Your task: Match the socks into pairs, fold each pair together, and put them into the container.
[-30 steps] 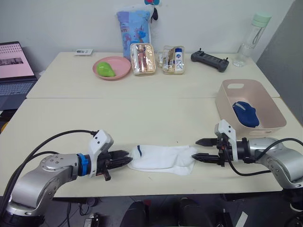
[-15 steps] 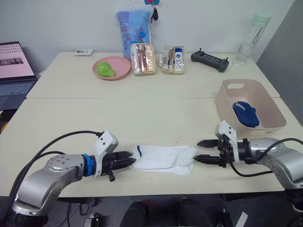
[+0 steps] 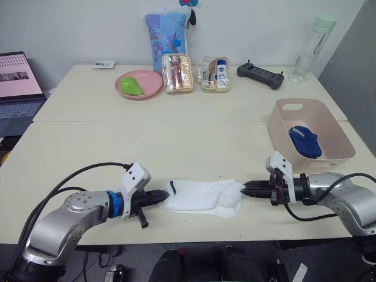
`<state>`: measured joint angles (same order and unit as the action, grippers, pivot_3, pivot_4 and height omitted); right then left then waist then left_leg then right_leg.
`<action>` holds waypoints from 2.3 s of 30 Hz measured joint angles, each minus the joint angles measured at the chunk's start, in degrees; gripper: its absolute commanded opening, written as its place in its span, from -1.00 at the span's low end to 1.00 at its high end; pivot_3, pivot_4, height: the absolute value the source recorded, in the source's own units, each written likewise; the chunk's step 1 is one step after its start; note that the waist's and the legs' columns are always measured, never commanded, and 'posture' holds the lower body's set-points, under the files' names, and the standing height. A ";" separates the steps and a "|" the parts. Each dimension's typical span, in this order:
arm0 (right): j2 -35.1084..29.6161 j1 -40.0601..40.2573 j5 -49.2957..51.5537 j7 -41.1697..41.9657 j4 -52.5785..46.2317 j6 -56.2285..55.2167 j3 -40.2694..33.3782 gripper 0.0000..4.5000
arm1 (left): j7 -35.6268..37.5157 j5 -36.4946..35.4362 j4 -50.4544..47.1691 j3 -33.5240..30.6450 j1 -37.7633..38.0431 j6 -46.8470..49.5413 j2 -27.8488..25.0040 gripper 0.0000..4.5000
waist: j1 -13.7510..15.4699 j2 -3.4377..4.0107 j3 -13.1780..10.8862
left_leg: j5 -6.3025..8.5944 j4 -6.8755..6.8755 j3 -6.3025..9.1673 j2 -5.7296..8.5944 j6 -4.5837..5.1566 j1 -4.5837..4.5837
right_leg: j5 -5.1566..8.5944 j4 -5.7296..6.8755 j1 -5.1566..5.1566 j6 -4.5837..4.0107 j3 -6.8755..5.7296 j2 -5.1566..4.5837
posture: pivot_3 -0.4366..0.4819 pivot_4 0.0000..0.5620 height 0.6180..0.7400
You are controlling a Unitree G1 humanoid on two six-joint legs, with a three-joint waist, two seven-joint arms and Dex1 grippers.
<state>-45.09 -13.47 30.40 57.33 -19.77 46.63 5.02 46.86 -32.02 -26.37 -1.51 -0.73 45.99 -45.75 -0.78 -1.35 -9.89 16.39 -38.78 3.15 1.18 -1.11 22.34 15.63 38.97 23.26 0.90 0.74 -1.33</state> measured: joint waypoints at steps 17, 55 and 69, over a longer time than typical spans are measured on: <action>-0.62 -0.72 12.76 1.00 -4.48 10.11 -3.86 -1.00 | 2.73 -6.49 -0.39 -8.76 0.62 3.50 -4.42 -1.00 | 0.04 0.00 0.00 | 0.00 0.00 0.01 0.00 0.00 0.00 | 0.00 -0.01 0.00 0.00 -0.02 0.00 | -0.05 -0.47 1.00; -0.98 0.76 13.00 -0.24 -4.89 8.69 -2.37 -1.00 | -6.53 -0.65 -1.75 -0.02 0.39 3.85 1.49 -0.73 | 0.34 0.00 0.00 | 0.00 0.00 -0.01 0.00 0.00 0.00 | 0.00 -0.01 0.00 0.00 0.00 0.00 | -0.05 -0.47 1.00; -1.25 1.06 13.52 -0.14 -4.80 8.52 -2.61 -1.00 | -3.94 -7.44 -1.55 -7.53 1.30 7.33 0.44 -0.99 | 0.37 0.00 0.00 | 0.00 0.00 0.00 0.00 0.00 0.00 | 0.00 -0.02 0.00 0.00 0.00 0.00 | -0.05 -0.47 1.00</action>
<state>-46.34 -12.41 43.91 57.20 -24.57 55.16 2.41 42.91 -39.46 -27.92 -9.04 0.57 53.32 -45.31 -0.41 -1.36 -9.88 16.39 -38.77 3.15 1.18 -1.11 22.34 15.63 38.95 23.26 0.90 0.73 -1.33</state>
